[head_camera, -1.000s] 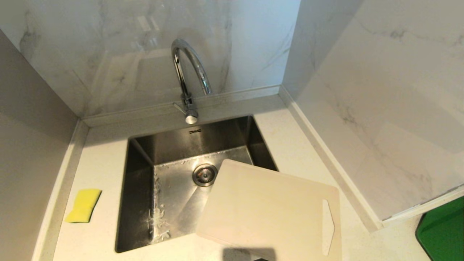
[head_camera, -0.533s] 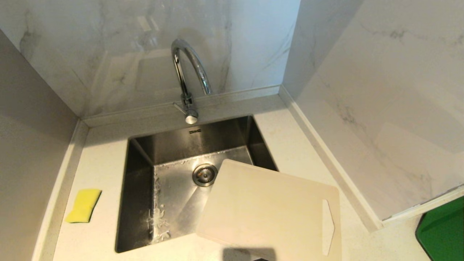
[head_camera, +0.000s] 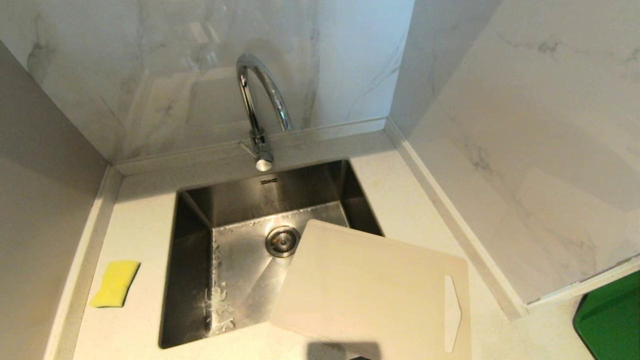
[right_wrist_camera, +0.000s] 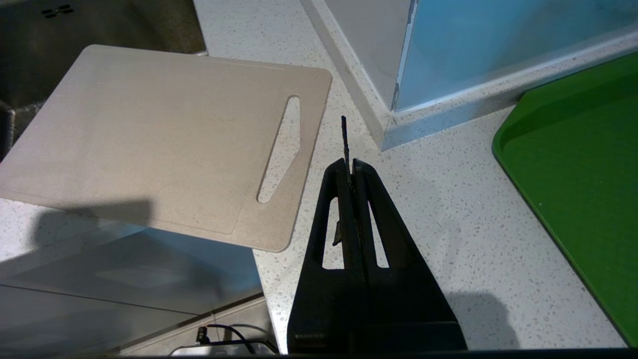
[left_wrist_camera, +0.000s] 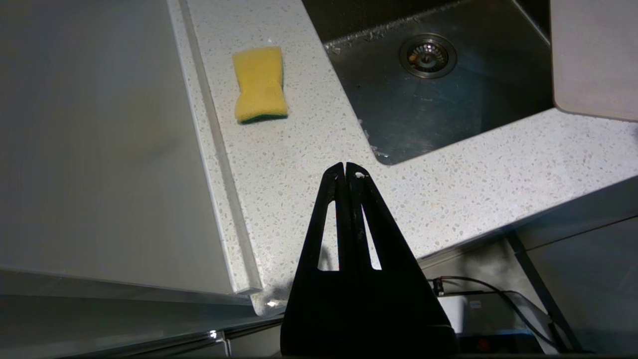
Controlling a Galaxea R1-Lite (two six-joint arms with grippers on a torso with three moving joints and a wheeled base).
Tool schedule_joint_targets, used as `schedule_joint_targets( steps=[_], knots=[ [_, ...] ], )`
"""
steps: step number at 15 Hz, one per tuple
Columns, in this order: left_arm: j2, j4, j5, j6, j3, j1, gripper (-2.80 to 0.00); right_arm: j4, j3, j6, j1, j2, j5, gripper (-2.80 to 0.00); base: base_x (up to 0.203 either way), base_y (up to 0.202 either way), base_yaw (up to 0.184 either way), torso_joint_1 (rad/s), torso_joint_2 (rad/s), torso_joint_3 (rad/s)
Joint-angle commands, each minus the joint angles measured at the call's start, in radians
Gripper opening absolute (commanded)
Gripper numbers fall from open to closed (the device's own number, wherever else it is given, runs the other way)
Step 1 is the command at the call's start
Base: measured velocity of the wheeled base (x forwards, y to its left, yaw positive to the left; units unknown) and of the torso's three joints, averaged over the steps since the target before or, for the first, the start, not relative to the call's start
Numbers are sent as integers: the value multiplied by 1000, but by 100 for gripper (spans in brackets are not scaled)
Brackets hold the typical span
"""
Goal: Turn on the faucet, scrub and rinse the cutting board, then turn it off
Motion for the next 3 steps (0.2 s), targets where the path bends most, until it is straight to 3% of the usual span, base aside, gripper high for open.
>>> schedule_joint_targets(
  steps=[1, 3],
  knots=[
    [2, 1, 0, 0, 0, 0, -280, 0, 0, 1, -1, -2, -1, -280, 0, 0, 0, 0, 0, 0],
    [2, 1, 0, 0, 0, 0, -280, 0, 0, 1, 0, -2, -1, -280, 0, 0, 0, 0, 0, 0]
  ],
)
